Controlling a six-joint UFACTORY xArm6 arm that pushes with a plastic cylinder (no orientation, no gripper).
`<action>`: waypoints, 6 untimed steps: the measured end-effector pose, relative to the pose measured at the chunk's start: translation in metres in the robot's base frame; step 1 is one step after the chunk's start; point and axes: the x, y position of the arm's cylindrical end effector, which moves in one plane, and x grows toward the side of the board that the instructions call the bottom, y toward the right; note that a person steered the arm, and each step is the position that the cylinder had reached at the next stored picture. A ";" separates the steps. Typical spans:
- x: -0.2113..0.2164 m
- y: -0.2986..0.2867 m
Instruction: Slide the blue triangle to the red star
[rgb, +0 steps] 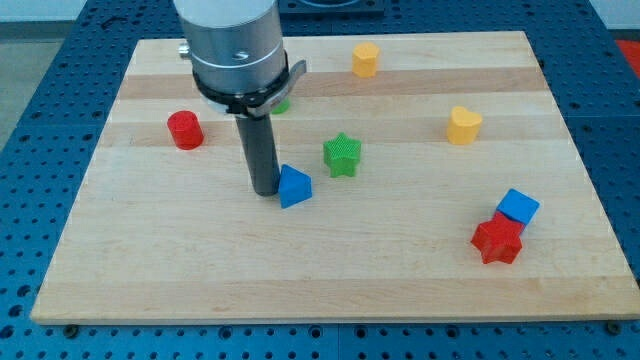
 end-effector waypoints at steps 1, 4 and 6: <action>0.000 0.019; 0.025 0.105; 0.028 0.136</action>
